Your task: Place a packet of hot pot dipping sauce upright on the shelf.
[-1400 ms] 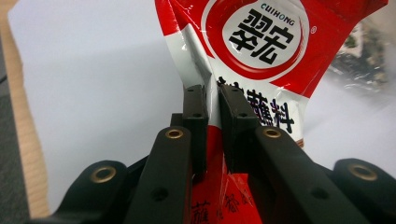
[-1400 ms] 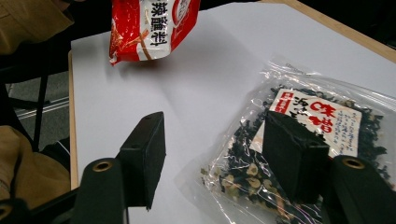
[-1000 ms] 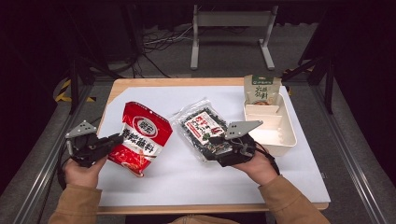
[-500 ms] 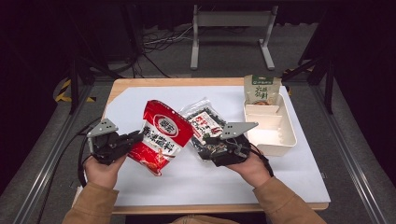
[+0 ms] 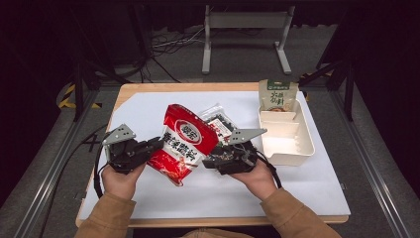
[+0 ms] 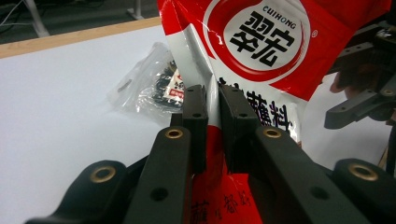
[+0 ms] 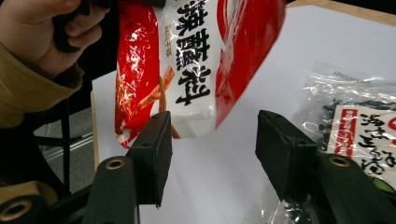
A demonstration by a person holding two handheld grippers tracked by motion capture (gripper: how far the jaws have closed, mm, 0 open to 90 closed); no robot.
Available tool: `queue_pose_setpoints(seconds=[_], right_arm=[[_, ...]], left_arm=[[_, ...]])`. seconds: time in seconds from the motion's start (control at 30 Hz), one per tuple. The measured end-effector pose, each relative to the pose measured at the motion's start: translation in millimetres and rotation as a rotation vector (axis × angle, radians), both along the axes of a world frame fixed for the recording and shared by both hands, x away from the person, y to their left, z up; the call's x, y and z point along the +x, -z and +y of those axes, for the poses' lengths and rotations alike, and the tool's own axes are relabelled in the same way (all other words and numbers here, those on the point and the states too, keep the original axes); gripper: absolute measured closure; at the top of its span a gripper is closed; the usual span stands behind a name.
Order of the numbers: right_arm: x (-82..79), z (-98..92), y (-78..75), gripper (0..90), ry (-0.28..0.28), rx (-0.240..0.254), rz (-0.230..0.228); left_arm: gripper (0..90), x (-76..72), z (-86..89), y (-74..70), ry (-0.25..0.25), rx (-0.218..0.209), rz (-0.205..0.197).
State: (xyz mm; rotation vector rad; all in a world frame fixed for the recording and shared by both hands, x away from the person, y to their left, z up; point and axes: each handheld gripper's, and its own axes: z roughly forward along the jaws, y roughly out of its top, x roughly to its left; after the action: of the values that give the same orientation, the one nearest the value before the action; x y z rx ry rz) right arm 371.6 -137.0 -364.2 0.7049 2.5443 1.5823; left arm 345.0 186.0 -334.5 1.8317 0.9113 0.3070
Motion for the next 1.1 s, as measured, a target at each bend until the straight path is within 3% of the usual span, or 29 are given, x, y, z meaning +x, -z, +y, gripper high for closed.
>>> queue_pose_setpoints(seconds=[0.13, 0.23, 0.4, 0.47, 0.5, 0.57, 0.63, 0.97, 1.1], right_arm=[[0.3, 3.0, 1.2, 47.4, -0.002, 0.008, 0.013], [-1.4, 6.0, 1.7, 53.5, 0.008, -0.004, -0.014], [-2.2, 7.2, 1.6, 61.0, 0.013, -0.005, -0.013], [-0.8, 6.8, 1.2, 69.2, 0.017, 0.022, 0.034], [-0.8, 6.8, 1.2, 69.2, 0.017, 0.022, 0.034], [-0.1, 5.8, 0.3, 79.0, 0.025, 0.036, 0.063], [0.1, 3.0, -2.1, 89.1, 0.043, 0.043, 0.062], [-2.4, -2.1, -14.5, 89.8, 0.046, 0.043, 0.033], [-6.1, -6.4, -26.5, 89.9, 0.03, 0.043, -0.001]], left_arm=[[81.5, -2.3, -4.5, 0.3, 0.016, 0.004, -0.008], [81.4, -5.6, -7.7, 0.0, 0.019, 0.002, -0.018], [81.4, -7.4, -8.6, 0.8, 0.013, 0.004, -0.026], [81.4, -7.9, -9.3, 2.3, 0.015, 0.003, -0.033], [81.4, -7.9, -9.3, 2.3, 0.015, 0.003, -0.033], [81.4, -8.6, -10.8, 3.5, 0.017, 0.002, -0.031], [81.4, -8.9, -11.7, 4.4, 0.02, 0.005, -0.024], [80.3, -6.9, -10.7, 9.8, 0.037, -0.014, -0.019], [78.8, -7.2, -10.2, 9.5, 0.039, -0.006, -0.034]])
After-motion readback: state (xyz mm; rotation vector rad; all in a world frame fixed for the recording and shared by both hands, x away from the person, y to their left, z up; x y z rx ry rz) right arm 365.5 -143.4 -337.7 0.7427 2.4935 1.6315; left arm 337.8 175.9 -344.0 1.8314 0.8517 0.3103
